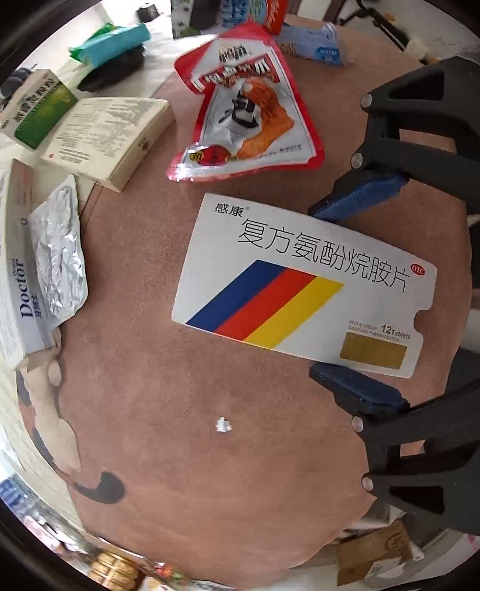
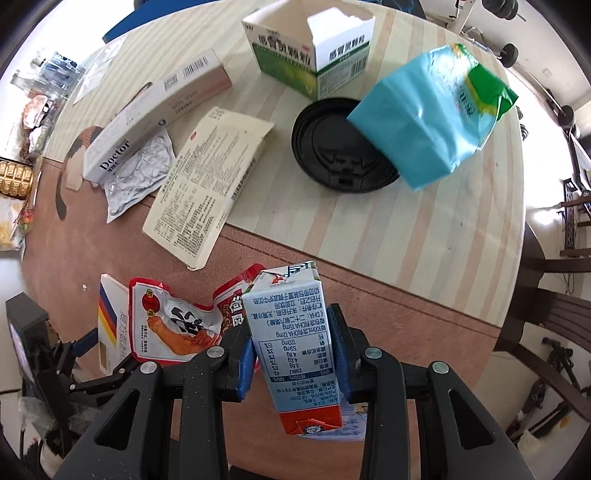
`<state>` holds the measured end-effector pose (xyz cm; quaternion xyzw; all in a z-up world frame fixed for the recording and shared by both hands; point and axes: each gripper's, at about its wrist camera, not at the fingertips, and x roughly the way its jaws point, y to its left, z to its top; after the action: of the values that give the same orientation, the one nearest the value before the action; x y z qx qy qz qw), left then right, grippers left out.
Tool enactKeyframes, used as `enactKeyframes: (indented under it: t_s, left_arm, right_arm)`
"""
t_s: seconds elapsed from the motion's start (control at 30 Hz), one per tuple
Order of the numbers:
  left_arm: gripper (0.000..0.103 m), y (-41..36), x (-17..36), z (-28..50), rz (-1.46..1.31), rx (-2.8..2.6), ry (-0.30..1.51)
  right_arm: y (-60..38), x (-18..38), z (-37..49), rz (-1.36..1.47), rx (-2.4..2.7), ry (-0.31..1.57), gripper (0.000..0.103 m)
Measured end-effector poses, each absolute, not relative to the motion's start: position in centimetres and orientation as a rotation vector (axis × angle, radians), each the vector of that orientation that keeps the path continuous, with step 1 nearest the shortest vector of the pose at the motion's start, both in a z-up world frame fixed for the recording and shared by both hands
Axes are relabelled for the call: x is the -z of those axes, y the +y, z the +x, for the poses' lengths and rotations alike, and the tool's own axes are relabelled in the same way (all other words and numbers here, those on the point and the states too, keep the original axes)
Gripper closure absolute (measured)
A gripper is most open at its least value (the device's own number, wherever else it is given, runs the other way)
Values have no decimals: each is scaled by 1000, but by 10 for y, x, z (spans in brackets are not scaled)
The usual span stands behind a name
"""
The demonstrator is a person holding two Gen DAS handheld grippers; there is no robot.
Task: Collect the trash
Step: 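Lift the striped box with left tool while right tool lifts the juice carton, then carry both items over the trash bin and open both tools to drop them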
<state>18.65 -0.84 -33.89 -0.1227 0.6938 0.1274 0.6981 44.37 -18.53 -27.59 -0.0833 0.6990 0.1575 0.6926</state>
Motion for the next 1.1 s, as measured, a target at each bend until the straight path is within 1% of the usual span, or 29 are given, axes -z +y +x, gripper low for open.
enactKeyframes:
  t_s: [0.17,0.43,0.53,0.57,0.63,0.77,0.83,0.87,0.9,0.97,1.03,1.1]
  left_arm:
    - [27,-17,323,161,-343,-321,1485]
    - [28,-16,268,87,-475,-427,1324]
    - [28,21,244,56,-560,-477,1266]
    - [28,67,235,55,-585,-484,1259]
    - [28,99,235,16,-665,-531,1236]
    - [28,130,263,-46,-791,-608,1241]
    - [28,145,288,-82,-877,-636,1254]
    - [28,154,317,-105,-937,-659,1272]
    - [28,157,330,-111,-957,-666,1276]
    - [28,168,383,-135,-1038,-689,1279]
    - [28,175,419,-142,-1088,-687,1283]
    - [28,184,477,-148,-1152,-674,1290]
  right_arm:
    - [-176,267,434,-175,-364,1534,66]
    - [-152,216,386,-158,-452,1439,66]
    - [-134,194,347,-156,-548,1412,66]
    - [-126,191,330,-161,-583,1411,66]
    - [-103,197,288,-167,-667,1432,66]
    - [-60,233,198,-201,-818,1504,66]
    - [-36,265,153,-253,-878,1537,66]
    - [-25,285,134,-281,-896,1553,67]
    - [-15,309,116,-306,-905,1569,67]
    - [1,357,90,-344,-907,1597,67]
    - [17,414,66,-401,-892,1599,67]
    - [26,463,53,-432,-878,1612,67]
